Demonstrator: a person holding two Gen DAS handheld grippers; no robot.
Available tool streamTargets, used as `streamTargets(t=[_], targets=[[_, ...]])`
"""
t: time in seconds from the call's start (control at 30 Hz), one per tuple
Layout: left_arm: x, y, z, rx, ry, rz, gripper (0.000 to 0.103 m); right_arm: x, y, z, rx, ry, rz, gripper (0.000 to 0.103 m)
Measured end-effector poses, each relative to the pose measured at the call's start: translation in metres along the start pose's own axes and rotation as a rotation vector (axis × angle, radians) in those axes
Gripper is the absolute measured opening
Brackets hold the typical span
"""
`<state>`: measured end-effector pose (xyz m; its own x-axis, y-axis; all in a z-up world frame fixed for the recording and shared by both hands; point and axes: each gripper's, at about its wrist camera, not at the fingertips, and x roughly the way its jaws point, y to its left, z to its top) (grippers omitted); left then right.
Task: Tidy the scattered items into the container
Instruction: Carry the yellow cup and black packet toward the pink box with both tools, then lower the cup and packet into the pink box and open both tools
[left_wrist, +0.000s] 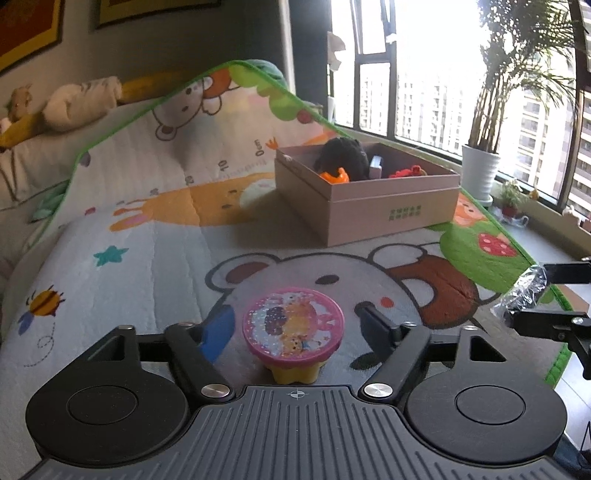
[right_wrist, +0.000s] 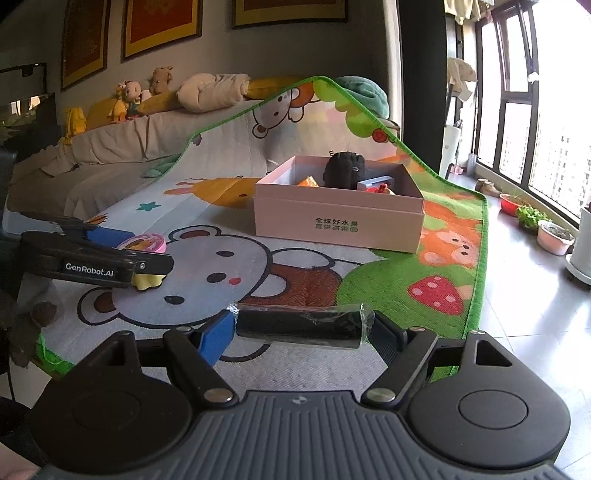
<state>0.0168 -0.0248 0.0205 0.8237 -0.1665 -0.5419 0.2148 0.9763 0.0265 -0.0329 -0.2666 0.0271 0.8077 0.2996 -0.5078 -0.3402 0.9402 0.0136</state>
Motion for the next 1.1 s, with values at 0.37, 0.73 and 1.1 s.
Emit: streamTargets(t=[0.37,0.73,1.1], targets=[[0.005,-0.005,0.0,0.048,0.005,-0.002,0.061,0.002,-0.005,-0.003,0.012,0.012,-0.005,0.079],[0.011,-0.032,0.062,0.226,-0.146,-0.112,0.061,0.01,-0.037,0.045,-0.002,-0.054,-0.06,0.079],[0.1,-0.043,0.176,0.281,-0.299,-0.171,0.095,0.097,-0.105,0.193,0.228,-0.11,0.019,0.091]])
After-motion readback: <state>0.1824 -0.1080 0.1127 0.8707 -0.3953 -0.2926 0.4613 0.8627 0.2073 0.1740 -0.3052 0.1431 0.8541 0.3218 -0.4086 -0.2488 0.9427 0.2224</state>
